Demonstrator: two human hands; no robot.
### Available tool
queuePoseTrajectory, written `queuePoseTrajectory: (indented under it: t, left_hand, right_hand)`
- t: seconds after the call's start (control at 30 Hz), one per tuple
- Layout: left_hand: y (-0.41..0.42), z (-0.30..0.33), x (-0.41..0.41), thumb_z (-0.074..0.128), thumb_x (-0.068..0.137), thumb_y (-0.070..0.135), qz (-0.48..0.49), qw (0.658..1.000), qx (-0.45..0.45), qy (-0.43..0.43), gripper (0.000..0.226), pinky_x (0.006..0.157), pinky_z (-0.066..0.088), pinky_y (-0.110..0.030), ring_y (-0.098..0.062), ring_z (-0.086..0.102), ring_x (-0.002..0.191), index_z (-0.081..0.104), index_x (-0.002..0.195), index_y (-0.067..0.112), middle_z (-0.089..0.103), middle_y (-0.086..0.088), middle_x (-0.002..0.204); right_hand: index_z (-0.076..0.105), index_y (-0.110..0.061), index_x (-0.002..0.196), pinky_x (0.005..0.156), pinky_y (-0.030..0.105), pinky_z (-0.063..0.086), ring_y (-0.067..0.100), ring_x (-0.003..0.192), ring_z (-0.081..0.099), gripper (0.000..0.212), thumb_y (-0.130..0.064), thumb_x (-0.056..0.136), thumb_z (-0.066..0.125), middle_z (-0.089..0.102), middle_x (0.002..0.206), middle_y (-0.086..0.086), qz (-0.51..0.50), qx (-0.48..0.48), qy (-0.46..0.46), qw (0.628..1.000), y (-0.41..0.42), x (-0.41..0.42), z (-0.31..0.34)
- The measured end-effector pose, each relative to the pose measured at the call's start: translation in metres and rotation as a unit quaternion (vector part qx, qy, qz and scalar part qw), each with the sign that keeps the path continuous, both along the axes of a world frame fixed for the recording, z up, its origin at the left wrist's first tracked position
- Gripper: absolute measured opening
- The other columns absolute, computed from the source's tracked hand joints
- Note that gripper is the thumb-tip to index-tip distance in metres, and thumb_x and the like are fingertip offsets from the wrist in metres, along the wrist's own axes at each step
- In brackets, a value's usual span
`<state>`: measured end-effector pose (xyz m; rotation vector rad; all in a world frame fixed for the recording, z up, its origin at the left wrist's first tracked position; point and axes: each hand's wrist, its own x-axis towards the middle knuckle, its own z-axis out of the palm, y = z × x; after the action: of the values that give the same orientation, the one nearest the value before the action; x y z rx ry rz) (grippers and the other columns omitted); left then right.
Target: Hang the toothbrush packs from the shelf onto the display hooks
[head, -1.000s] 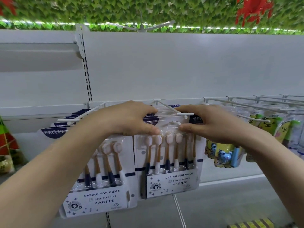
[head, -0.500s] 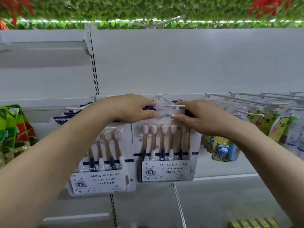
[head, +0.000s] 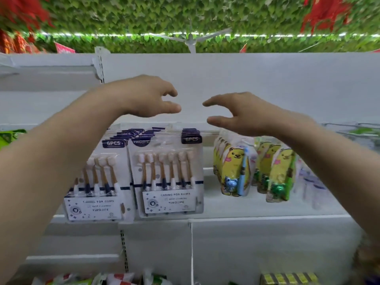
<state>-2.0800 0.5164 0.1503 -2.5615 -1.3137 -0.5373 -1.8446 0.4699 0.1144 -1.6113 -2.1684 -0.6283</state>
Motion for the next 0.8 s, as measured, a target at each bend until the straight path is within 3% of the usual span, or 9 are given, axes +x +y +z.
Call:
queuePoseTrajectory:
  t: [0.17,0.4,0.57,0.67,0.73,0.8]
  left_hand:
    - [-0.044,-0.005,0.063,0.062,0.090,0.052,-0.046,0.998,0.020,0.026,0.061,0.105,0.039,-0.036,-0.021,0.047,0.129,0.047,0.144,0.028,0.051,0.001,0.145]
    - [-0.058,-0.028,0.131,0.062,0.093,0.045,-0.055,0.998,-0.004,0.032,0.055,0.098,0.037,-0.031,-0.019,0.046,0.128,0.048,0.143,0.027,0.052,0.001,0.141]
    - [-0.020,-0.058,0.151,0.061,0.095,0.042,-0.024,0.998,-0.058,-0.002,0.049,0.091,0.041,-0.031,-0.022,0.053,0.120,0.053,0.139,0.023,0.058,-0.005,0.135]
    - [0.004,-0.067,0.157,0.062,0.094,0.040,-0.034,0.997,-0.057,-0.044,0.046,0.094,0.040,-0.028,-0.020,0.054,0.121,0.057,0.135,0.020,0.060,-0.002,0.134]
    - [0.020,-0.072,0.161,0.065,0.093,0.037,-0.048,0.994,-0.059,-0.080,0.040,0.093,0.044,-0.026,-0.017,0.059,0.114,0.062,0.128,0.019,0.064,-0.001,0.128]
    - [0.035,-0.075,0.164,0.068,0.091,0.035,-0.062,0.989,-0.067,-0.120,0.032,0.091,0.049,-0.026,-0.012,0.063,0.103,0.067,0.119,0.019,0.069,0.000,0.116]
  right_hand:
    - [0.048,-0.028,0.146,0.109,0.041,0.038,0.026,0.134,0.048,0.055,-0.049,0.095,0.058,0.054,0.147,0.002,-0.029,0.004,-0.052,0.998,-0.041,0.046,0.018]
    - [0.049,-0.027,0.145,0.110,0.034,0.033,0.021,0.137,0.045,0.054,-0.048,0.096,0.057,0.049,0.151,-0.002,-0.052,-0.007,-0.030,0.998,-0.074,0.118,0.005]
    - [0.054,-0.025,0.141,0.108,0.027,0.032,0.016,0.136,0.046,0.051,-0.049,0.097,0.056,0.052,0.148,-0.005,-0.044,-0.018,0.013,0.999,-0.063,0.149,-0.016]
    - [0.059,-0.026,0.137,0.108,0.032,0.035,0.017,0.133,0.050,0.049,-0.051,0.095,0.059,0.057,0.143,-0.005,-0.028,-0.005,0.030,0.999,-0.046,0.155,-0.011]
    - [0.062,-0.028,0.132,0.105,0.035,0.041,0.018,0.128,0.054,0.047,-0.052,0.092,0.063,0.063,0.136,-0.005,-0.018,-0.010,0.029,0.999,-0.032,0.155,-0.005]
    - [0.066,-0.029,0.127,0.100,0.030,0.042,0.016,0.124,0.056,0.044,-0.050,0.089,0.068,0.066,0.130,-0.007,-0.007,-0.029,0.026,0.999,-0.015,0.153,0.003]
